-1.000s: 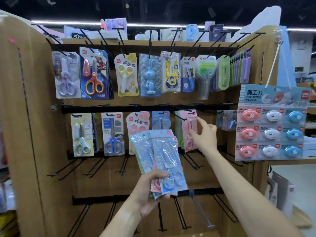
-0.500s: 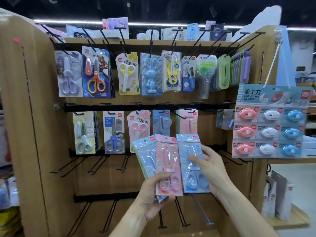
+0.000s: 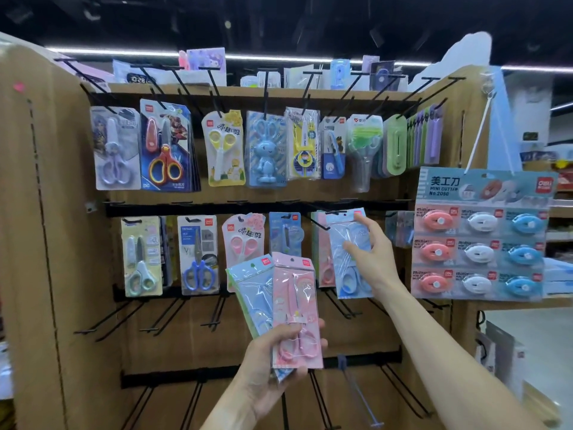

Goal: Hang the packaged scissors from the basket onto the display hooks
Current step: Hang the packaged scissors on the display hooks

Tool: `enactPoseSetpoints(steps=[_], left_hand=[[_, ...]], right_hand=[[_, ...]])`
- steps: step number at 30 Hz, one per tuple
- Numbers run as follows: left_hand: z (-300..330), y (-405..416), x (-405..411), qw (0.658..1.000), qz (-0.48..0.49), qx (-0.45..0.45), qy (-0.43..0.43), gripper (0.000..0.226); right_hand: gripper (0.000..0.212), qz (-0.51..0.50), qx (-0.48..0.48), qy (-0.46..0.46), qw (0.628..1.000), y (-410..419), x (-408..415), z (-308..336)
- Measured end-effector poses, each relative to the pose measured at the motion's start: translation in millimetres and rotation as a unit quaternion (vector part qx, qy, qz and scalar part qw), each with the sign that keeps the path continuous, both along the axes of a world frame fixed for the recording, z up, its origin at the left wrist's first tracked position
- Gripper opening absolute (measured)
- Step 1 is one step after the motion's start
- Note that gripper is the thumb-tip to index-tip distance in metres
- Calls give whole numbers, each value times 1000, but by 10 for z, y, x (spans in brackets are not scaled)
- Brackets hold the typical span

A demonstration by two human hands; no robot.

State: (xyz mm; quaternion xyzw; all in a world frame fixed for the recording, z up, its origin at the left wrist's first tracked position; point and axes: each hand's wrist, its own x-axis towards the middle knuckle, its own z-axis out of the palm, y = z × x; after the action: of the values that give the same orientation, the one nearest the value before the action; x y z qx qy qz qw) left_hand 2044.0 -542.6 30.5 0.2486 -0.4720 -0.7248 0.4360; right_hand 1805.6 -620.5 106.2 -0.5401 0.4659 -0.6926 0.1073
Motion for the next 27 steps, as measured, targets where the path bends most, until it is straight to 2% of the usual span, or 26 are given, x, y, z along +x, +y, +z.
enactPoseSetpoints(steps=[3, 7, 11, 17, 22, 24, 27], left_hand=[[19, -3, 1, 1000, -3, 3, 12, 26], [20, -19, -1, 1000, -3, 3, 22, 38], [48, -9, -4, 1000, 1, -4, 27, 23], [1, -83, 31, 1000, -10, -5, 28, 29], [-35, -142, 67, 999, -23, -9, 26, 39], [-39, -159, 73, 999, -29, -12, 24, 34], [-65, -189, 84, 1000, -29, 2, 2, 34]], right_hand=[[62, -10, 3, 15, 1000, -45, -37, -40], [65, -7, 19, 0, 1000, -110, -30, -24], [61, 4, 33, -20, 999, -128, -1, 66], [64, -19, 64, -33, 997, -205, -23, 41], [63, -16, 149, 9, 989, -384, 3, 167], [63, -45, 192, 56, 979, -482, 23, 215], [56, -183, 198, 113, 956, -372, 117, 85]])
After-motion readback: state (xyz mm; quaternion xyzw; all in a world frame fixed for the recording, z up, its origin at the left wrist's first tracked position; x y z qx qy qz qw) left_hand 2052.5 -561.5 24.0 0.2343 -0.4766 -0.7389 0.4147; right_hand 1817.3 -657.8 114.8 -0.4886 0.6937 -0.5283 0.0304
